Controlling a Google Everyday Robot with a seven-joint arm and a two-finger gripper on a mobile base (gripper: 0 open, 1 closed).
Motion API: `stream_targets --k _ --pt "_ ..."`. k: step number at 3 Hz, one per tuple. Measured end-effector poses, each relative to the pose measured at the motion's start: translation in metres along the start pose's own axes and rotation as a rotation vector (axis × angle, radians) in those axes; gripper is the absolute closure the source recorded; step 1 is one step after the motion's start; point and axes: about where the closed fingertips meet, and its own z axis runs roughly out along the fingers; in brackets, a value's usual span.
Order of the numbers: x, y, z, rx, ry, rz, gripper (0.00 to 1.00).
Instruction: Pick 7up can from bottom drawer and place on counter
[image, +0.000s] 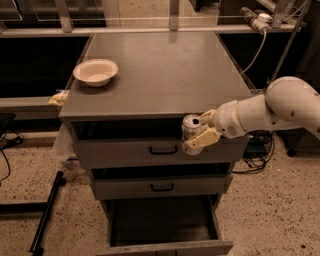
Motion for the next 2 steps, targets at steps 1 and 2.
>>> stream_targets --k 1,2 --pt "-0.011 0.005 -0.019 -0.003 -0.006 0.024 1.0" --pt "-0.029 0.011 -0.048 -0.006 0.007 0.054 1.0"
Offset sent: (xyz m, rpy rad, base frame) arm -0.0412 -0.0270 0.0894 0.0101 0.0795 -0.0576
